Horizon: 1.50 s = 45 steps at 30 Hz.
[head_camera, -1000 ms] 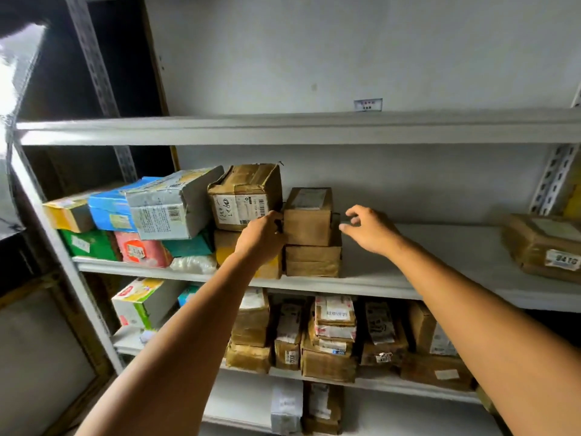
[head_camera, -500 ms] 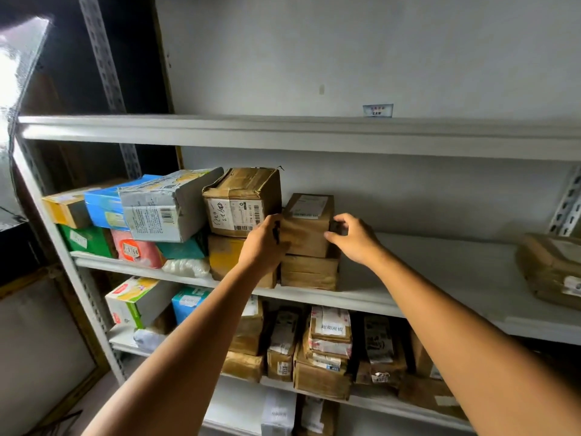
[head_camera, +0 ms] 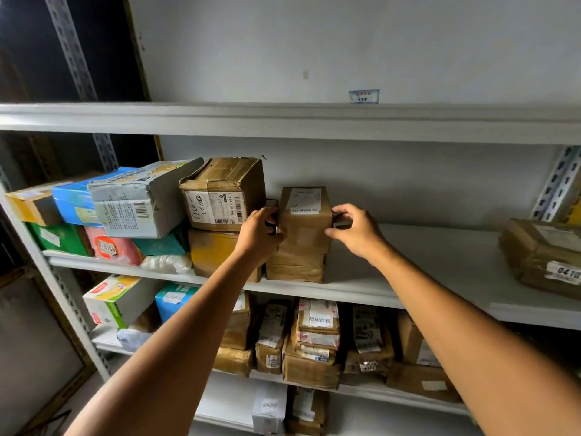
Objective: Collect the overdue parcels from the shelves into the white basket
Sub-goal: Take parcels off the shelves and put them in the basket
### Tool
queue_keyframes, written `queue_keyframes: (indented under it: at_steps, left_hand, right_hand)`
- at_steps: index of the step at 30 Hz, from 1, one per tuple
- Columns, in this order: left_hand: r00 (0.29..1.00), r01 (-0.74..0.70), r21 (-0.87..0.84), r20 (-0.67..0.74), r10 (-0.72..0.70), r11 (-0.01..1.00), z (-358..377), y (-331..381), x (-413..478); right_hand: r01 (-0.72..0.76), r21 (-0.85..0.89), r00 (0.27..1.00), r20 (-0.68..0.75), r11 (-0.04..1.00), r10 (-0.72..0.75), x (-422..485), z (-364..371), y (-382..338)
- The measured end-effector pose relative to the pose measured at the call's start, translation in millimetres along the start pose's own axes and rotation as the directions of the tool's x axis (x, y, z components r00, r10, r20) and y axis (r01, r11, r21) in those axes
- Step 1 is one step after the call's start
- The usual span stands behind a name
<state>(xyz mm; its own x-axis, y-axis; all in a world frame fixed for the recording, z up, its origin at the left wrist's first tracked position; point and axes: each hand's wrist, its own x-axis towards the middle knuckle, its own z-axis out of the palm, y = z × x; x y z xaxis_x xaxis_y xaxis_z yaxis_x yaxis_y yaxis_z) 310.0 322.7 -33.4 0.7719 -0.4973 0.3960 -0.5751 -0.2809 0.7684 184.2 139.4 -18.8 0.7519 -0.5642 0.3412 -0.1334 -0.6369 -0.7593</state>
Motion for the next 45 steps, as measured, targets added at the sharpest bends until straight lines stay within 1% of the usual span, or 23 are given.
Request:
queue_keyframes:
  at_steps: [3,8,12,16,22,31,36,43,45]
  left_hand:
    - [1.000,0.023,-0.047,-0.007,-0.023,0.999,4.9,1.3,0.8]
    - [0.995,0.102,-0.142,0.015,-0.100,0.985,8.4,1.8,2.0]
    - [0.993,0.116,-0.149,0.017,-0.115,0.982,10.5,0.3,1.0]
    - [0.995,0.099,-0.139,0.042,-0.094,0.985,11.7,0.5,-2.6]
    - [0.995,0.090,-0.202,0.062,-0.079,0.975,20.0,11.2,-17.9]
    - [0.994,0.033,-0.222,0.104,-0.010,0.974,63.2,52.4,-48.1]
    - [0.980,0.061,-0.299,0.198,0.000,0.952,98.1,72.3,-69.4]
    - [0.953,-0.039,-0.254,0.282,0.113,0.966,150.6,86.6,-116.2]
    - [0.940,-0.043,-0.281,0.314,0.135,0.959,162.2,89.0,-130.8]
  right_hand:
    - [-0.007,0.026,1.000,-0.008,1.000,0.007,0.7,3.2,1.6]
    - [-0.040,0.103,0.999,-0.014,0.994,0.042,3.9,8.6,4.4]
    - [-0.047,0.167,0.998,-0.020,0.985,0.051,0.4,10.6,7.8]
    - [-0.050,0.177,0.998,-0.029,0.983,0.056,-6.3,7.5,11.3]
    - [-0.062,0.161,0.996,-0.059,0.985,0.073,-25.6,-5.8,17.6]
    - [-0.112,0.126,0.981,-0.147,0.986,0.130,-71.4,-59.9,40.1]
    - [-0.154,0.136,0.964,-0.196,0.979,0.179,-110.3,-93.6,61.3]
    - [-0.241,0.105,0.932,-0.252,0.965,0.260,-179.8,-130.4,94.9]
    - [-0.258,0.100,0.924,-0.266,0.961,0.276,-199.3,-138.5,101.2]
